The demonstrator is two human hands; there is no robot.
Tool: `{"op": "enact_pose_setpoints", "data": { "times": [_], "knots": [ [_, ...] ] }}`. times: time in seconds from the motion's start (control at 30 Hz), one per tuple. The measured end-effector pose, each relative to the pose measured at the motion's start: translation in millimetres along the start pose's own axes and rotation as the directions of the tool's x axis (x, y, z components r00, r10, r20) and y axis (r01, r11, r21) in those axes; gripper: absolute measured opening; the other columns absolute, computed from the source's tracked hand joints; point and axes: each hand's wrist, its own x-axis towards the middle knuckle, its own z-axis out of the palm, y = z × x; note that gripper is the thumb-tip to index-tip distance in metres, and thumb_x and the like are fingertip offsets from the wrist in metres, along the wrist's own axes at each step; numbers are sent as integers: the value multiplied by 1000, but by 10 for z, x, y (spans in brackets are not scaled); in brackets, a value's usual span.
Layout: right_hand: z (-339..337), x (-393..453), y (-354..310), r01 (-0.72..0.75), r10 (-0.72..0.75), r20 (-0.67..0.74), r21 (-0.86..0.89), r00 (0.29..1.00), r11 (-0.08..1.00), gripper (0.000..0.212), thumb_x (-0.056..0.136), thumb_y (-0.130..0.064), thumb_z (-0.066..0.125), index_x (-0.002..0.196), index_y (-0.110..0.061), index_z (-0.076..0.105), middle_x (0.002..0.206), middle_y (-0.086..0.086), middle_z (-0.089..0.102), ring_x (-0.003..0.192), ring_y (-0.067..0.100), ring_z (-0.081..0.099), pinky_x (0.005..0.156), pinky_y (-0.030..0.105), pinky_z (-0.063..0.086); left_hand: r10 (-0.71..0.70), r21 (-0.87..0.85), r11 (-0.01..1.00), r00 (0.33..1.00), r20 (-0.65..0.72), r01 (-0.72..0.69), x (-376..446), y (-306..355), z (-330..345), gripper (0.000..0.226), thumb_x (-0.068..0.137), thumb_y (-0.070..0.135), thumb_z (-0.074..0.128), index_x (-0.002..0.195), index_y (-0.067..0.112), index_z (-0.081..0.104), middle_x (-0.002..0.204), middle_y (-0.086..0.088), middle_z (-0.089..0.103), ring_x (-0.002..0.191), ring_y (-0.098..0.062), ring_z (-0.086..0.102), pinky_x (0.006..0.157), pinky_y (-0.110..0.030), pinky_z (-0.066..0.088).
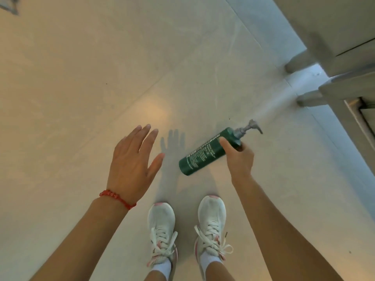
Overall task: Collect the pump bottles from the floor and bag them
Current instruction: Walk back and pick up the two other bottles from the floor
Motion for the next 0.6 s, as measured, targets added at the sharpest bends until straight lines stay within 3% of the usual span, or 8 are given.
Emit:
{"op": "enact_pose_setpoints", "data": {
  "times": [0.07,0.2,0.4,0.6],
  "knots": [
    [-180,-383,-286,241,-228,114,-124,967,963,42,67,-29,77,103,-13,64,93,-2,69,83,11,63,74,20,51,-22,-6,1000,1000,-15,22,-102,93,-315,56,88,41,31,127,4,47,132,-21,51,125,-39,44,99,-55,38],
    [-543,-1154,-1008,476,-427,303,-109,852,873,52,63,-22,80,110,-23,57,101,-17,63,95,-7,57,82,1,41,-61,-46,997,997,-56,59,-345,341,-1058,56,87,40,34,126,3,48,131,-22,52,124,-39,45,97,-56,40],
    [-1078,-2054,-2296,583,-512,402,-72,759,809,54,62,-23,80,100,-47,50,99,-31,59,93,-20,53,76,-5,36,-162,-121,982,971,-175,142,-699,770,-2270,56,88,43,32,127,5,47,132,-20,51,123,-38,45,98,-53,39],
    [-1373,-2795,-3433,638,-573,450,11,685,770,49,64,-21,80,100,-43,54,97,-27,62,94,-15,56,74,-1,42,-235,-232,959,920,-315,165,-1075,1095,-3305,67,91,52,20,126,3,48,131,-21,51,124,-39,45,99,-53,39]
  ]
}}
